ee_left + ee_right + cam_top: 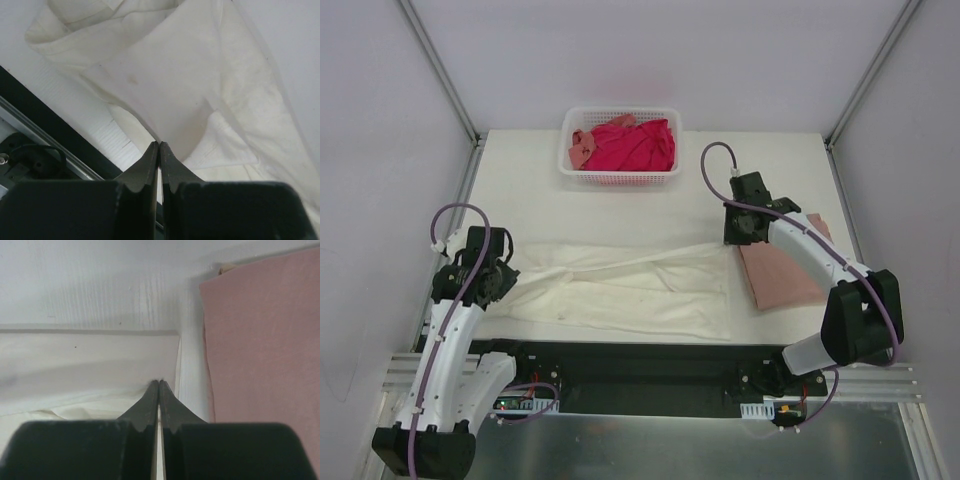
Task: Fold and stack the t-shirts
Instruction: Fold the tshirt
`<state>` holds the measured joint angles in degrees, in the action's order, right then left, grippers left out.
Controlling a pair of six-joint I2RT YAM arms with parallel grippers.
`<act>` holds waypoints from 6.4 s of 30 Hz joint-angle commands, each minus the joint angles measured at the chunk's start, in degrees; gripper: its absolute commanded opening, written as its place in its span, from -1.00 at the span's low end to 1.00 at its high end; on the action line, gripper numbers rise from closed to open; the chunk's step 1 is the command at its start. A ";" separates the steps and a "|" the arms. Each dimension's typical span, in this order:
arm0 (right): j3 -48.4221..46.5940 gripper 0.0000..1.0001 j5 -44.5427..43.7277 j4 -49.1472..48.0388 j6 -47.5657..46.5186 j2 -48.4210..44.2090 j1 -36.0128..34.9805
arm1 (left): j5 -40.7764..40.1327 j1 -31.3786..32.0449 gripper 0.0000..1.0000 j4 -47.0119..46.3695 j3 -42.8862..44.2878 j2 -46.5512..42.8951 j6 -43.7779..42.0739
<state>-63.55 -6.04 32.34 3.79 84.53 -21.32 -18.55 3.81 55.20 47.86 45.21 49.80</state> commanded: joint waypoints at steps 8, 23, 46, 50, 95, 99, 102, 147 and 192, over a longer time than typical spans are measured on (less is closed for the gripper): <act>5.71 -0.89 -0.28 2.46 1.65 -5.43 -2.05 | 1.84 3.12 -0.88 8.87 -4.70 -3.73 7.58; 7.83 0.93 3.47 4.85 -0.18 -11.05 -6.70 | 5.97 4.10 0.99 2.21 -3.29 -3.65 2.95; 11.25 0.93 8.15 0.01 -0.45 -8.86 -12.08 | 17.05 4.01 0.23 -25.23 -9.88 28.37 -3.83; 11.25 0.93 8.06 -0.08 -0.28 -8.77 -11.99 | 20.73 4.10 0.22 -25.58 -12.87 22.57 -5.15; 7.38 0.93 8.77 -5.88 3.06 10.83 -15.68 | 10.45 0.24 0.99 -24.96 2.49 40.45 -3.22; 10.02 0.93 10.25 -4.92 3.24 9.34 -18.74 | 9.67 -0.47 0.99 -25.93 17.04 57.48 -4.97; 10.29 0.93 13.06 -5.09 3.50 8.72 -25.14 | 10.98 -1.35 0.66 -25.85 29.25 68.47 -7.86; -5.17 0.93 12.90 -2.19 -1.42 13.99 -38.88 | 37.79 -9.35 0.86 -17.58 86.61 92.24 -52.88; -7.47 0.93 12.90 0.89 2.36 22.17 -32.73 | 34.29 -9.79 -1.00 -27.33 91.28 100.78 -48.06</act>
<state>-70.00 6.68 31.99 4.93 105.62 -54.43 21.17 -5.72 31.68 137.12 147.02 -0.56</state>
